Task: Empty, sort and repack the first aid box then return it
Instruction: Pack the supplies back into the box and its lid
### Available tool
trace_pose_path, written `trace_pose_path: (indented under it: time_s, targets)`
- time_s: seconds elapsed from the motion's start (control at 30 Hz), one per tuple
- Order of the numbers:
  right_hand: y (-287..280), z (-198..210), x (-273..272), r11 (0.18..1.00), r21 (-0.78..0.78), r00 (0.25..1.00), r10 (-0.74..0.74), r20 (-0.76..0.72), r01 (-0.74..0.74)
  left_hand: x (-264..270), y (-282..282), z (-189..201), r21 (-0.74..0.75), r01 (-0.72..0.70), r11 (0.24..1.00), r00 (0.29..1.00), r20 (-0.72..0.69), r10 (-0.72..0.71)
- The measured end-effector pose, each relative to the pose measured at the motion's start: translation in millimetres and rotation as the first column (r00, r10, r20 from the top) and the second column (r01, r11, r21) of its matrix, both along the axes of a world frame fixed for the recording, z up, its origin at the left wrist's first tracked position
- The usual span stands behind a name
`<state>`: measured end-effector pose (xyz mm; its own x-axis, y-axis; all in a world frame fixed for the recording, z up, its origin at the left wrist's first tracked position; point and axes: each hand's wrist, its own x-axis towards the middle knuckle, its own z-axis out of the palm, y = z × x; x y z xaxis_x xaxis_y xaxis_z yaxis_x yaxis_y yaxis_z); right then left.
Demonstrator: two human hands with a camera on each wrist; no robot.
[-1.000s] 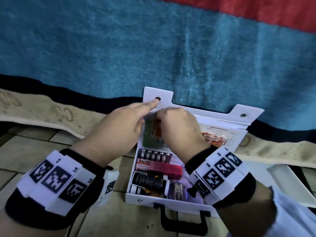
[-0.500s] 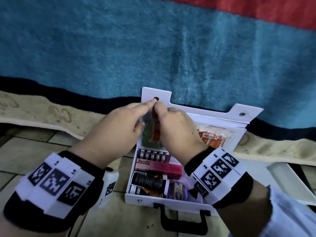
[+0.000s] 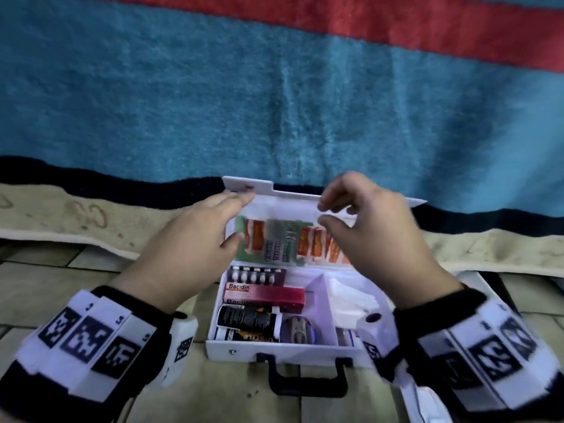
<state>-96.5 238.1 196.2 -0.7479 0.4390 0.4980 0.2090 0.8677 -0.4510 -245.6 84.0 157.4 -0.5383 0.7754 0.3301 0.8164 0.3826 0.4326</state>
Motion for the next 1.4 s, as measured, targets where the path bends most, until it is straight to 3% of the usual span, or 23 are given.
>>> trace_pose_path:
  time_s: [0.1, 0.27, 0.33, 0.43, 0.5, 0.67, 0.77, 0.93, 1.2, 1.4]
  targets:
    - [13, 3, 64, 0.993, -0.046, 0.991, -0.116, -0.061, 0.113, 18, 3, -3, -0.012, 0.008, 1.0, 1.0, -0.027, -0.009]
    - [39, -26, 175, 0.916, -0.078, 0.911, -0.378, 0.162, 0.394, 44, 10, -5, -0.029, 0.044, 0.999, 0.999, 0.015, -0.044]
    - [46, -48, 214, 0.864, -0.054, 0.818, -0.451, 0.357, 0.5, 52, 14, -6, -0.04, 0.053, 0.998, 0.998, 0.019, -0.052]
    - [43, -83, 250, 0.815, 0.032, 0.567, -0.43, 0.703, 0.579, 67, 26, -10, -0.08, 0.114, 0.99, 0.993, 0.03, -0.112]
    - [39, -101, 261, 0.832, 0.072, 0.484, -0.388, 0.784, 0.55, 80, 34, -16, -0.123, 0.189, 0.974, 0.982, 0.029, -0.187]
    - [43, -111, 253, 0.809, 0.07, 0.484, -0.416, 0.77, 0.584, 121, 45, -35, -0.281, 0.388, 0.878, 0.921, 0.087, -0.379]
    - [42, -111, 243, 0.828, 0.142, 0.436, -0.421, 0.795, 0.542, 133, 49, -46, -0.338, 0.425, 0.84, 0.902, 0.081, -0.424]
    - [46, -113, 238, 0.85, 0.208, 0.356, -0.408, 0.841, 0.484, 133, 51, -50, -0.357, 0.401, 0.843, 0.913, 0.084, -0.399]
    - [47, -112, 240, 0.835, 0.197, 0.4, -0.436, 0.806, 0.513, 137, 52, -60, -0.38, 0.328, 0.865, 0.939, 0.034, -0.341]
    - [49, -120, 238, 0.833, 0.254, 0.329, -0.448, 0.831, 0.492, 135, 50, -60, -0.35, 0.34, 0.873, 0.939, 0.075, -0.336]
